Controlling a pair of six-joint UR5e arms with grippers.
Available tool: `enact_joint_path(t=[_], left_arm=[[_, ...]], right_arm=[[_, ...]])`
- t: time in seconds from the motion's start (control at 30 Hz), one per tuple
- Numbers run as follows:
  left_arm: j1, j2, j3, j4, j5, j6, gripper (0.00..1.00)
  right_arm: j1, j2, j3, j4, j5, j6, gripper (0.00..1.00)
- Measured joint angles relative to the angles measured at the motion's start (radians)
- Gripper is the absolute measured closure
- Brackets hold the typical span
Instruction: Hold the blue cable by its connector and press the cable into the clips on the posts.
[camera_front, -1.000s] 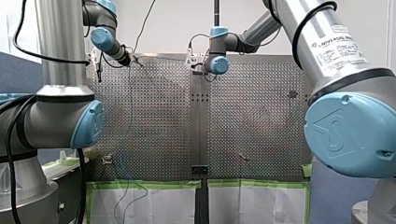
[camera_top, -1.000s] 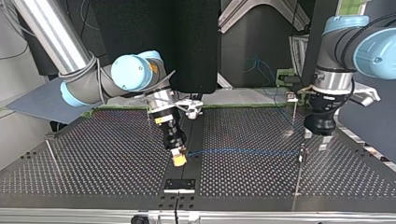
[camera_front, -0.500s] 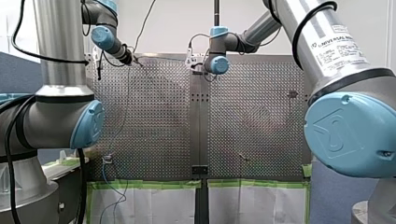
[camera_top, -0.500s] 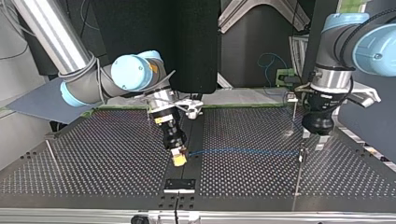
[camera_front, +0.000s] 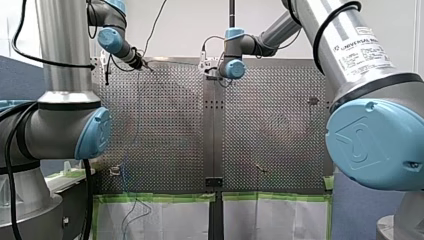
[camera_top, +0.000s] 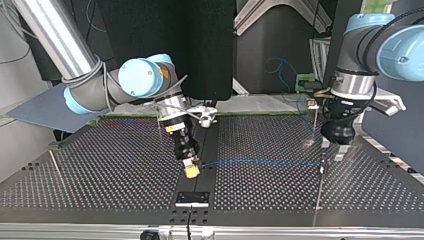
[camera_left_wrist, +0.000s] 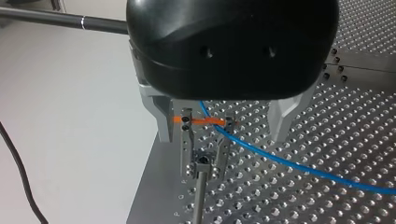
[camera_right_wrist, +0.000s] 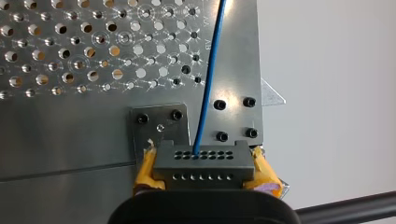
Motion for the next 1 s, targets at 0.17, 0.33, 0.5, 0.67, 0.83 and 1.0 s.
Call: enact_joint_path(t=[0.17,0.33,0.5,0.67,0.83,1.0], left_arm=[[0.000,0.005,0.000,0.001,0.000,0.001,0.00],[0.000,0.012,0.000,0.010,0.011,-0.004,0.00],[0.000,0.013,0.000,0.014,0.035,-0.008,0.00],[-0.005,0.017,0.000,0.016,0.045,-0.019,0.00],[-0.018,0.023,0.000,0.022,0.080,-0.043,0.00],[-0.038,0.025,0.000,0.031,0.119,-0.062,0.00]], right_arm=[[-0.006,0.000,0.000,0.003,0.006,-0.004,1.00],[-0.008,0.000,0.000,0.012,0.011,-0.014,1.00],[-0.009,-0.001,0.000,0.015,0.015,-0.020,1.00],[-0.009,-0.001,0.000,0.015,0.019,-0.022,1.00],[-0.010,-0.001,0.001,0.024,0.028,-0.034,1.00],[-0.011,-0.001,0.001,0.030,0.031,-0.042,1.00]])
